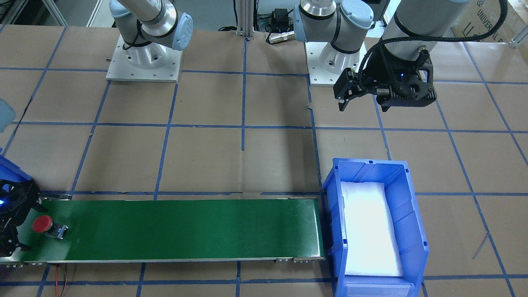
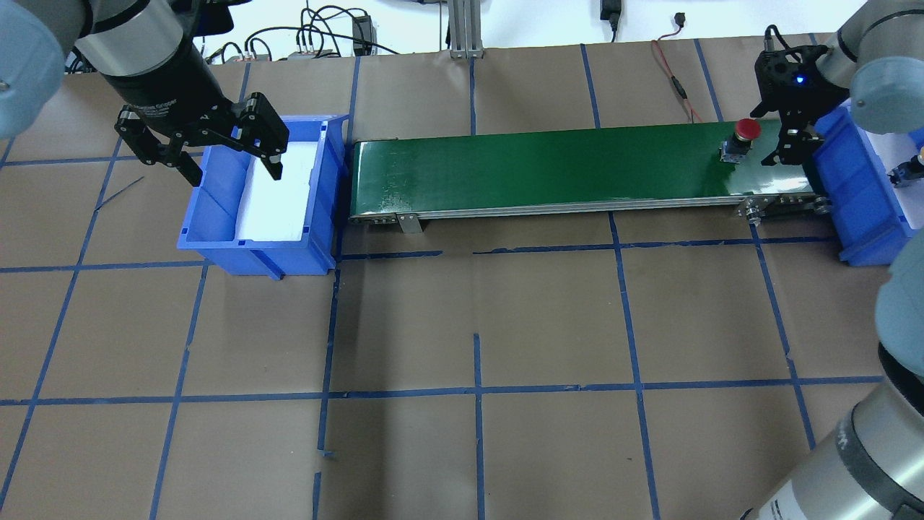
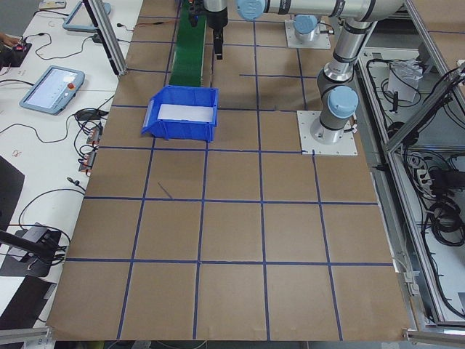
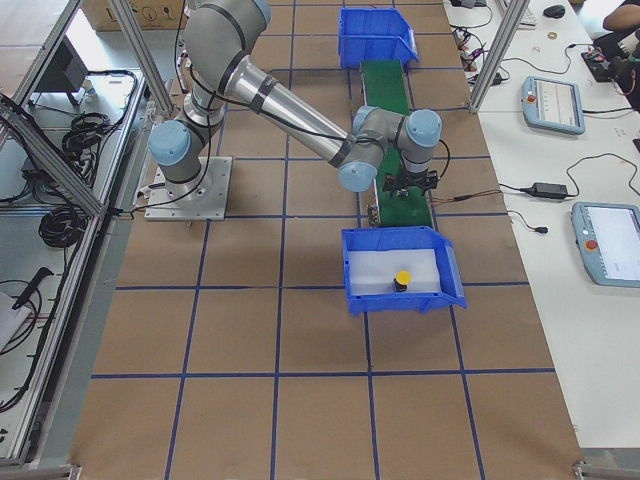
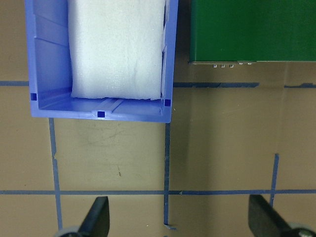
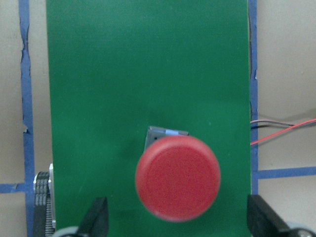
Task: Transport two buttons from left to right
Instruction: 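Move the right gripper back over the belt onto the red button, then close the right gripper on the red button and lift it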
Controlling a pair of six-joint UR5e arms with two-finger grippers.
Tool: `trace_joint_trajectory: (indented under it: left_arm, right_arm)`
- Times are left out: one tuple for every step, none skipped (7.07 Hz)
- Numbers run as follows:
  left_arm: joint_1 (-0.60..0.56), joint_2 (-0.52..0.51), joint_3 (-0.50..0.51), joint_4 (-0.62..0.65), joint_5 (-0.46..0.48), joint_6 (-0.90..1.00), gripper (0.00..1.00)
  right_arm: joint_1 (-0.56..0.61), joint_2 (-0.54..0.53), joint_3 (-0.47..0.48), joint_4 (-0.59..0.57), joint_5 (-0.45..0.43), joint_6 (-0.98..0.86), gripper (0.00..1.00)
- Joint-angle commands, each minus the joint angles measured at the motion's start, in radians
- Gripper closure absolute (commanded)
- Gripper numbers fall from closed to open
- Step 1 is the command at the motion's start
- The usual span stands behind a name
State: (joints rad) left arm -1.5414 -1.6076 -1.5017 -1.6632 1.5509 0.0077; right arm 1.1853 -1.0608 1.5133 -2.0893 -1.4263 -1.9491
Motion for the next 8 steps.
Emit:
trace_joint_trajectory:
  left_arm:
    - [0.000, 0.000, 0.000, -0.001, 0.000, 0.000, 0.00]
    - [0.000, 0.000, 0.000, -0.001, 0.000, 0.000, 0.00]
    - [0.000, 0.000, 0.000, -0.001, 0.000, 0.002, 0.00]
    - [0.000, 0.000, 0.000, -0.001, 0.002, 0.002, 0.00]
    - [0.000, 0.000, 0.000, -0.001, 0.002, 0.002, 0.00]
    - [0.000, 0.000, 0.000, -0.001, 0.002, 0.002, 0.00]
    - [0.000, 0.000, 0.000, 0.000, 0.002, 0.002, 0.00]
    - [0.000, 0.000, 0.000, -0.001, 0.002, 0.002, 0.00]
  right_arm:
    - [0.017, 0.010, 0.010, -0.021, -0.009, 0.007, 0.00]
    - [0.017, 0.013, 0.024, -0.021, -0.010, 0.007, 0.01]
    - [0.017, 0.013, 0.027, -0.024, -0.010, 0.007, 0.04]
    - [0.017, 0.016, 0.030, -0.026, -0.013, 0.006, 0.16]
    - [0.016, 0.015, 0.030, -0.031, -0.067, 0.004, 0.57]
    - [0.016, 0.013, 0.031, -0.032, -0.092, 0.003, 0.82]
    - [0.016, 0.007, 0.031, -0.023, -0.156, 0.002, 0.93]
    - [0.016, -0.020, 0.018, 0.006, -0.183, -0.001, 0.95]
